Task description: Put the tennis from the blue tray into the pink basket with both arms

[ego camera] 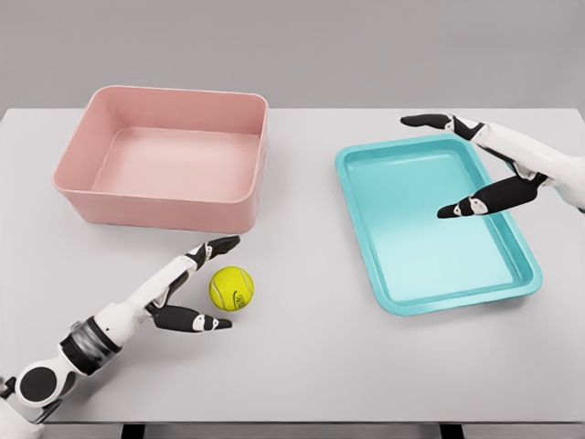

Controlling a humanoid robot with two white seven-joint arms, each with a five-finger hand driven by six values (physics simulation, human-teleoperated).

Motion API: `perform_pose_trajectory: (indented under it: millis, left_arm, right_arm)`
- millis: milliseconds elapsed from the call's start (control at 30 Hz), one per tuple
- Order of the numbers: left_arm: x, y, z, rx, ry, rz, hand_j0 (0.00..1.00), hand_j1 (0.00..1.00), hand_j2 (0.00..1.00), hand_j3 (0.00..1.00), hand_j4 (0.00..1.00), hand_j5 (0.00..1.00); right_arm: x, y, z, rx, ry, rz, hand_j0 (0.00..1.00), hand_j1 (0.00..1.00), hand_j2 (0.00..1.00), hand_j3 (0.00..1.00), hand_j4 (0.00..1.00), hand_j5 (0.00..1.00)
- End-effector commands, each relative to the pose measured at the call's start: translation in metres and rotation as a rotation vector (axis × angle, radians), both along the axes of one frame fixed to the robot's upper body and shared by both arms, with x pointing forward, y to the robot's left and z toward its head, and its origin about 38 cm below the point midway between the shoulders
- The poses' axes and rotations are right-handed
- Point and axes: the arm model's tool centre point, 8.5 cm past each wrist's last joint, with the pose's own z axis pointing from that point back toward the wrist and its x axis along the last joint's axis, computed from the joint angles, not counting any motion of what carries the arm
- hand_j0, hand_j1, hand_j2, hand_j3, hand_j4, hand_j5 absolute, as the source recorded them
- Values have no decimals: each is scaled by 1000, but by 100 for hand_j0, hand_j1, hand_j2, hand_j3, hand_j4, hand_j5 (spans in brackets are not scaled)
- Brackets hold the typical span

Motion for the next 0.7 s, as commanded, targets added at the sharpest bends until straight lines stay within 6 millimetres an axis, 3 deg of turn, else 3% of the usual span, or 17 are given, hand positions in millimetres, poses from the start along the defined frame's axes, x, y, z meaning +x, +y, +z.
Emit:
perform_pose_trajectory:
  millis: [0,467,567,667]
  left_arm:
    - [0,0,-1,-16,18,9,99,99,99,99,99,99]
    - [-2,-7,-9,-22,78,16,98,98,98,98,98,98]
    - [-2,-7,-10,-18,77,16,89,89,89,89,89,89]
    - [-2,-6,-10,-17,78,15,72,72,72,72,72,72]
  right_arm:
    - [-1,1,2,2,0,4,100,100,100,100,100,100]
    - [-2,-1,1,-15,-6,-2,100,100,100,100,100,100]
    - [-1,1,1,-10,-4,-1,100,100,100,100,100,100]
    - [0,1,-1,-33,-6,-11,100,100,100,100,100,100]
